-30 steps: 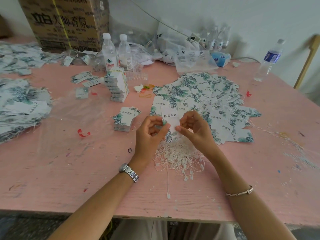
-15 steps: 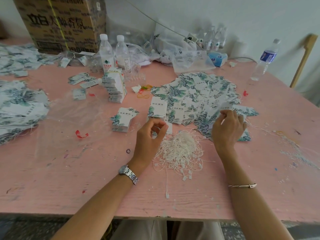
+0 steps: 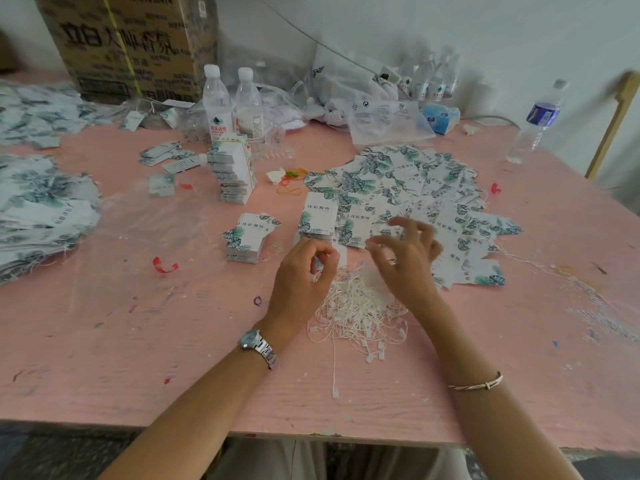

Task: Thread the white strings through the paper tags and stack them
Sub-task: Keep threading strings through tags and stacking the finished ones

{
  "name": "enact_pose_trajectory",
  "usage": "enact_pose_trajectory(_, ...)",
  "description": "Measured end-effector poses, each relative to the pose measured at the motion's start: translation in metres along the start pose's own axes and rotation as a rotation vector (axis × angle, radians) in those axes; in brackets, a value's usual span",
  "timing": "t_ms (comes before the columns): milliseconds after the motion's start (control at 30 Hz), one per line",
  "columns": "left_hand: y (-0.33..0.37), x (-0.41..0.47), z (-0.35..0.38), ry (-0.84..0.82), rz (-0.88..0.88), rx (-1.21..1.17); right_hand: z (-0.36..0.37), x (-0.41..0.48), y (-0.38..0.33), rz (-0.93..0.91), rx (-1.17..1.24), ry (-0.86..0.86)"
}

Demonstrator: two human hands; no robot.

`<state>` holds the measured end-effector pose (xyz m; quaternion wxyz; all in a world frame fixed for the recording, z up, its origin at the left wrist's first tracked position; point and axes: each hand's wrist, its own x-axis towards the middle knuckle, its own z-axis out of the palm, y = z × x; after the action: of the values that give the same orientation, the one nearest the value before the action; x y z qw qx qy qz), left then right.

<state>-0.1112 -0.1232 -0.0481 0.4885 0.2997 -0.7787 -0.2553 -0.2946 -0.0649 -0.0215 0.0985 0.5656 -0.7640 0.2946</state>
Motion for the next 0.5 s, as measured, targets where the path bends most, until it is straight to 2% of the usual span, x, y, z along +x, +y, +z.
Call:
enact_pose_trajectory(67, 0.001, 0.0, 0.0, -0.001, 0.007, 0.013, 0.008, -0.005, -0.01, -0.093, -0.007, -0.087)
enact_pose_trajectory(167, 0.001, 0.001, 0.0, -0.002, 0.01, 0.037, 0.017, -0.009, -0.016, -0.089, -0.032, -0.198)
enact_pose_trajectory(233, 0.002, 0.001, 0.0, -0.006, 0.01, 0.043, 0.02, -0.01, -0.015, -0.081, -0.011, -0.21)
enact_pose_trajectory(500, 0.0, 0.002, 0.0, -0.057, -0.004, 0.054, 0.013, -0.011, -0.021, -0.116, 0.227, 0.039)
